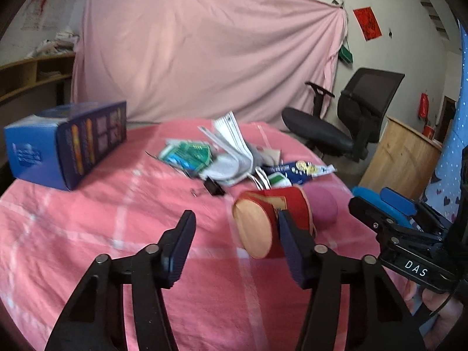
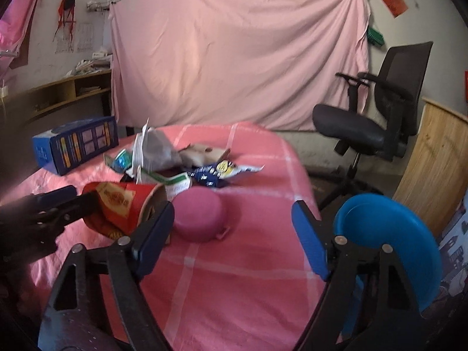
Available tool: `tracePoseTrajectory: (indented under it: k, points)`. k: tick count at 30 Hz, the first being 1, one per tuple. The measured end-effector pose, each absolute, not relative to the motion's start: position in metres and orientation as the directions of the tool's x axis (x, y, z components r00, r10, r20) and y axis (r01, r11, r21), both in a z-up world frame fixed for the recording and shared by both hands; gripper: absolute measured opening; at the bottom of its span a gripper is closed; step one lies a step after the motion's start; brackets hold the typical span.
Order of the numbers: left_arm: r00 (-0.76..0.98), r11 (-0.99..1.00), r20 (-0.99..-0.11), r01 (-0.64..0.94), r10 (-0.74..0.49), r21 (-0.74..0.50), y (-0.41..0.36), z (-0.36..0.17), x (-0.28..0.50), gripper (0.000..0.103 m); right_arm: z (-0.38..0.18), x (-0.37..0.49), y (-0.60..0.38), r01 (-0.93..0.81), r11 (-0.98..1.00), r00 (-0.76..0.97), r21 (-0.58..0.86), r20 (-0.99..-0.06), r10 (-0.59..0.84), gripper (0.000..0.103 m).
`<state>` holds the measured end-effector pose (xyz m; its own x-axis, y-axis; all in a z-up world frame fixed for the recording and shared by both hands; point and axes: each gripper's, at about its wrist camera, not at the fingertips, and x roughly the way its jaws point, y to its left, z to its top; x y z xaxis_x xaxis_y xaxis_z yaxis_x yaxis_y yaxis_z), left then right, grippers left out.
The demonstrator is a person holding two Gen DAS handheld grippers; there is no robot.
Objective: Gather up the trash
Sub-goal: 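Move left tool toward red paper cup while right tool approaches pink round container, then close left tool on red paper cup while right tool grasps pink container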
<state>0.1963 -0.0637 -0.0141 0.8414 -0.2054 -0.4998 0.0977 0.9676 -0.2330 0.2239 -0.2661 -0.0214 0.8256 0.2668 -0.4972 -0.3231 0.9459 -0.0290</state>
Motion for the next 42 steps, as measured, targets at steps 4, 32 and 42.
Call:
tracePoseTrajectory:
  k: [4,32,42]
  points:
    - [0.826,0.961,-0.512,0.119,-0.235,-0.248,-0.064,-0.014,0.199,0.031,-0.025,0.229,-0.263,-0.339,0.94,0.807,-0.03,-0.524,0.274,0.1]
    - [0.822,0.955,-0.534,0.04,-0.199,-0.295,-0.03,-0.005,0.176,0.005,-0.046,0.275,-0.229,-0.405,0.913,0.644,-0.047,-0.724,0.248,0.094]
    - [0.827,0.96,-0.533,0.033,-0.182,-0.276,-0.035,0.0,0.172,0.005,-0.047,0.261,-0.243,-0.384,0.922,0.665,0.055,-0.676,0.318,0.084]
